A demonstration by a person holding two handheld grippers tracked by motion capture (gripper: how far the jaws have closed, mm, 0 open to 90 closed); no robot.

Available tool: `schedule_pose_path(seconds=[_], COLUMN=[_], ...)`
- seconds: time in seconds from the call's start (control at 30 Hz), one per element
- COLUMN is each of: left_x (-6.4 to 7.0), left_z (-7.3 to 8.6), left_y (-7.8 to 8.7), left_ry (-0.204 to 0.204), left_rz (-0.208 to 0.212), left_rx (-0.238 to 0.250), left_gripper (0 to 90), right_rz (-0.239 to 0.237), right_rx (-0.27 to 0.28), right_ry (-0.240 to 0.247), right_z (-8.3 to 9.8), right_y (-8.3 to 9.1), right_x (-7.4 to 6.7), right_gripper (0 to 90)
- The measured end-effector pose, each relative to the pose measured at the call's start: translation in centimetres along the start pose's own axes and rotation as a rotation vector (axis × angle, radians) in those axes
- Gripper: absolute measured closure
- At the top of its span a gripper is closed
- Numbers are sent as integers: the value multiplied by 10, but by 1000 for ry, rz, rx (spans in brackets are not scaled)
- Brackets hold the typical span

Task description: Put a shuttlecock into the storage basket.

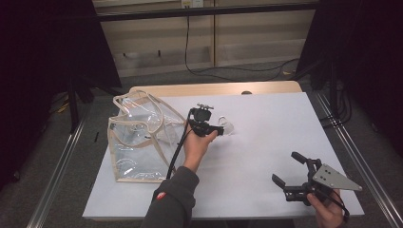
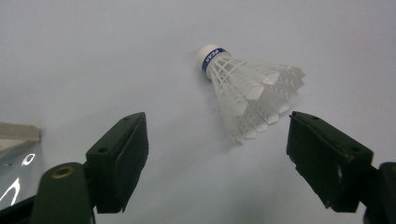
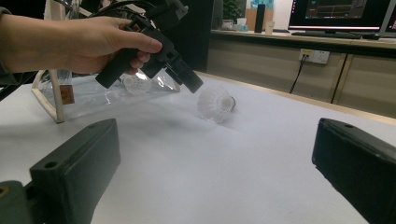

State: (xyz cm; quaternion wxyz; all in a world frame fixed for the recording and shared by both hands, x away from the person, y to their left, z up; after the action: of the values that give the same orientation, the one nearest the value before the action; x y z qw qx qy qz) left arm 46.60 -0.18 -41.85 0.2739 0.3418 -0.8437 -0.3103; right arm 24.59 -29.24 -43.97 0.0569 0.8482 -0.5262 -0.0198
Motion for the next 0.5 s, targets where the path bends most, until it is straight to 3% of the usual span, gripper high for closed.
schedule_pose_path(seconds=[0.5], left_x=[-2], left_z=[2], left_y=[-14], left_ry=[-17], left_rz=[-4], left_rx=[12], left_gripper=[355], right_rz=[-1], right_rx=[-1], right_ry=[0], right_z=[0], right_y=[1], right_x=[0], right_gripper=[9])
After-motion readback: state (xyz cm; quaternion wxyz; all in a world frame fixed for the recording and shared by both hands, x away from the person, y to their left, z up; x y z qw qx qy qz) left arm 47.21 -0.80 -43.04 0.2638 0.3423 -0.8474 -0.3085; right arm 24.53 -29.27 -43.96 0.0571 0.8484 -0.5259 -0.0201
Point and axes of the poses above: each handheld gripper's, and its own axes: y roughly backward along the jaws, z roughly out of its underside, x roughly to its right, the point moved 1 cm from there along -y, roughly forward along the jaws, and after that the axes turned 10 degrees about z, right-handed, at the moved point
